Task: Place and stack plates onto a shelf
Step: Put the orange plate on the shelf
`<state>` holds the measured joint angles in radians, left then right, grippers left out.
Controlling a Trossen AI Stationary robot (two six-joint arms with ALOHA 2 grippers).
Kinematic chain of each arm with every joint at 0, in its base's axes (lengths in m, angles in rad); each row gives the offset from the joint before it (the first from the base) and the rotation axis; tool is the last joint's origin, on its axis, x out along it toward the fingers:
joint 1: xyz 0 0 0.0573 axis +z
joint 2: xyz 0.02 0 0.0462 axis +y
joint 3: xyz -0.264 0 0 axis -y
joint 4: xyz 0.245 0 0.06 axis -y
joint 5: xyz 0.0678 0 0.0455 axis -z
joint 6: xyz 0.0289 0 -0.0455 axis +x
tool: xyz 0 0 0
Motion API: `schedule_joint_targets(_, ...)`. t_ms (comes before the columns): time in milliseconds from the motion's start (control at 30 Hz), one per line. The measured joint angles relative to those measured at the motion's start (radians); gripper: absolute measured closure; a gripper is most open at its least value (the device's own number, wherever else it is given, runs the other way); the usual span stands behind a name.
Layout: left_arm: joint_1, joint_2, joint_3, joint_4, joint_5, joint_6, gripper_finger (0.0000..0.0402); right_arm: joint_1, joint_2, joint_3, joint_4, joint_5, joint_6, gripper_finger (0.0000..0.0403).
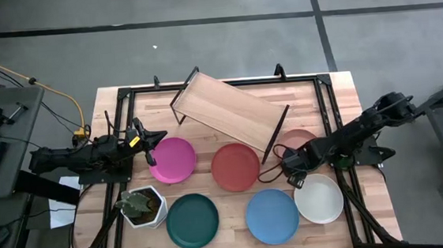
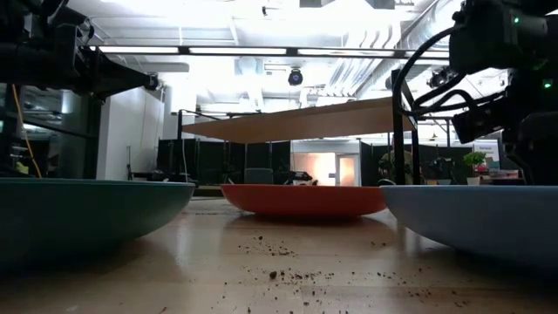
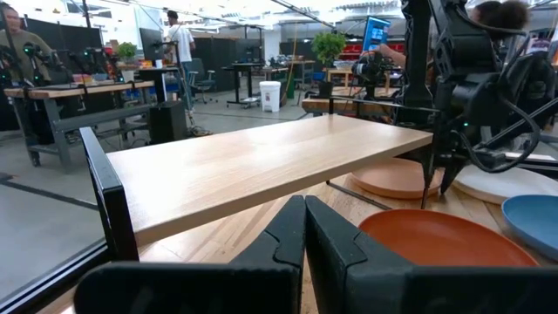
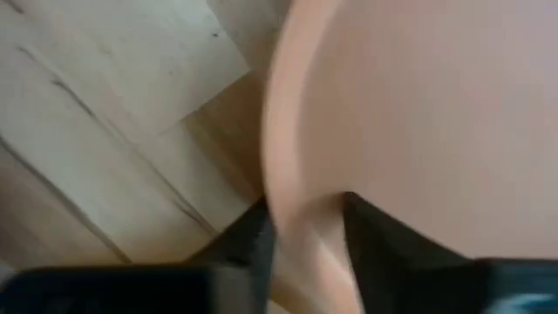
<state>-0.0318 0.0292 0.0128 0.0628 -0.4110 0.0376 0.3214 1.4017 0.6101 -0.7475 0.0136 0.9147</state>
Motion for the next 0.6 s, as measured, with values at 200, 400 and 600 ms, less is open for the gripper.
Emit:
schedule_joint_targets(200,0.000,0.000,0.000,0.000,0.000,0.000,0.0401,-0.001,-0.006,0.034,-0.038,0.007,-0.012,0.0388)
schedule_joint_targets(400,0.000,0.000,0.000,0.000,0.000,0.000,0.0401,-0.001,-0.036,0.114,-0.165,0.019,0.000,0.0400)
schedule_joint_targets(600,0.000,0.000,0.000,0.000,0.000,0.000,0.0401,-0.001,-0.041,0.257,-0.286,-0.035,-0.047,0.0403)
